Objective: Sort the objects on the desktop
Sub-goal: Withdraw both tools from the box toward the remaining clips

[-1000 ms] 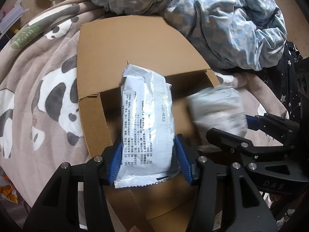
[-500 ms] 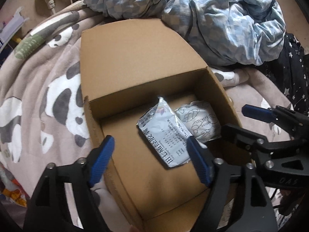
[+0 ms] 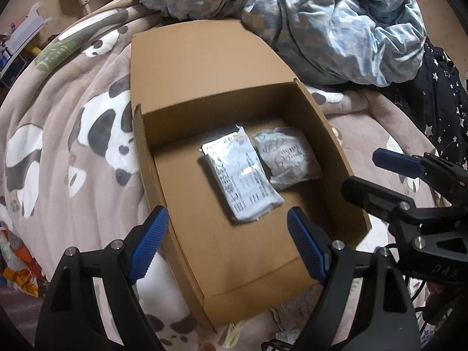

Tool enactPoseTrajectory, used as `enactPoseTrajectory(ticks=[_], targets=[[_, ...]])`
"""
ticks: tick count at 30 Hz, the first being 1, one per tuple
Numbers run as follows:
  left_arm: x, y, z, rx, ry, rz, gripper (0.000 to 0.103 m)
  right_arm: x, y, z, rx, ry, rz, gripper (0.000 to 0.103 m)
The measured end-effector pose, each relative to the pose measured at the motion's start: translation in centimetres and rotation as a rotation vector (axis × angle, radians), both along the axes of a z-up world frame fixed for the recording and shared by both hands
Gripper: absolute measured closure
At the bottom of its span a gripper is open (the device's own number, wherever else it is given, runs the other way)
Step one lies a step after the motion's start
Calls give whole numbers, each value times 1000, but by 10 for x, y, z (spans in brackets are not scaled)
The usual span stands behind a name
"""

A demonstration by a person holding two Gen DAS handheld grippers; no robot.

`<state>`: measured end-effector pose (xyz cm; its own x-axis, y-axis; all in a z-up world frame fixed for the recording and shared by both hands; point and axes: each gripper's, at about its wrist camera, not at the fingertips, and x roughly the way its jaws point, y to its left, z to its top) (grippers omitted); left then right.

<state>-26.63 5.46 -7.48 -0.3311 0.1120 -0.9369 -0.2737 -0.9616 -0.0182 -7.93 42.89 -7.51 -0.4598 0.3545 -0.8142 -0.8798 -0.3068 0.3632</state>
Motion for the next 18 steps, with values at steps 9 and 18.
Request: enactPoseTrajectory(ticks=[9, 18], targets=[[42, -3, 18, 4, 10, 25, 21, 10, -39, 17, 10, -2, -13, 33], [85, -2, 34, 13, 29, 44, 20, 22, -84, 30, 21, 5, -24, 33]])
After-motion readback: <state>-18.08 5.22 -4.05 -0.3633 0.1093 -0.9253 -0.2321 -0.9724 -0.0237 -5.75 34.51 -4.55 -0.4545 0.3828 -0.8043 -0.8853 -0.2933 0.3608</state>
